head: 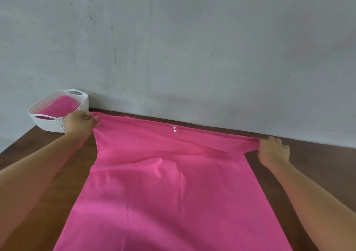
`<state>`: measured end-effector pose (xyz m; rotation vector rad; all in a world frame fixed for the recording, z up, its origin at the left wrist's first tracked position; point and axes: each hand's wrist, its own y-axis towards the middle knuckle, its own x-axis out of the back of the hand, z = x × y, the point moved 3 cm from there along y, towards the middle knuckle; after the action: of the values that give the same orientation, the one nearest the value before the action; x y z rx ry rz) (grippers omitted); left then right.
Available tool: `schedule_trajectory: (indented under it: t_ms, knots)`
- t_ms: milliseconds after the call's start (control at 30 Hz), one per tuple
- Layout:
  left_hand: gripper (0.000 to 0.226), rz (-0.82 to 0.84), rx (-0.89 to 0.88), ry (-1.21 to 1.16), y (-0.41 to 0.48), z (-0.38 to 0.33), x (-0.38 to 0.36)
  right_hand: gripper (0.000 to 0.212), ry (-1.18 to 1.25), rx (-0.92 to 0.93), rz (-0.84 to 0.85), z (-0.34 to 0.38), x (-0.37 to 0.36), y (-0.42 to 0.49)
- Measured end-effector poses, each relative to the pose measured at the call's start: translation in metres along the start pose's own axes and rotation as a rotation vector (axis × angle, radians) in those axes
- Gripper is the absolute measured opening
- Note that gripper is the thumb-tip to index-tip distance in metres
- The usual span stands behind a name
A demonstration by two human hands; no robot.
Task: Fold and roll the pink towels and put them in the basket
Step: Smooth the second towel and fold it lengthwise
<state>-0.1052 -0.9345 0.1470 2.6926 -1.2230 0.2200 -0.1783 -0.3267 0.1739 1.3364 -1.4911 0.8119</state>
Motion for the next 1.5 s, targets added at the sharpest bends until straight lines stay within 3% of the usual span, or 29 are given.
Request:
schedule_trajectory:
  t_ms: [167,400,600,767,1067,1300,1500]
  knots:
    - [0.011,0.074,0.025,-0.026,-0.011,0.009,0.023,0.033,0.091,-0.101,-0.029,0.001,0.006,-0.04]
    - [0.007,0.149,0.081,-0.113,-0.028,0.032,0.045,0.023,0.463,-0.236,-0.115,-0.016,0.002,-0.107]
    - [0.008,0.273,0.071,-0.145,-0.043,0.038,0.056,0.016,0.475,-0.238,-0.129,-0.026,0.004,-0.156]
    - [0.008,0.358,0.005,-0.152,-0.064,0.027,0.067,0.024,0.439,-0.218,-0.105,-0.039,-0.008,-0.181]
    - [0.015,0.325,-0.052,-0.06,-0.119,0.016,0.087,0.024,0.467,-0.201,-0.112,-0.085,-0.027,-0.215]
    - [0.001,0.255,-0.02,-0.036,-0.203,0.02,0.105,0.034,0.532,-0.08,-0.064,-0.13,-0.053,-0.267]
    - [0.01,0.193,0.027,-0.02,-0.277,0.046,0.129,0.044,0.58,0.01,-0.001,-0.158,-0.092,-0.325]
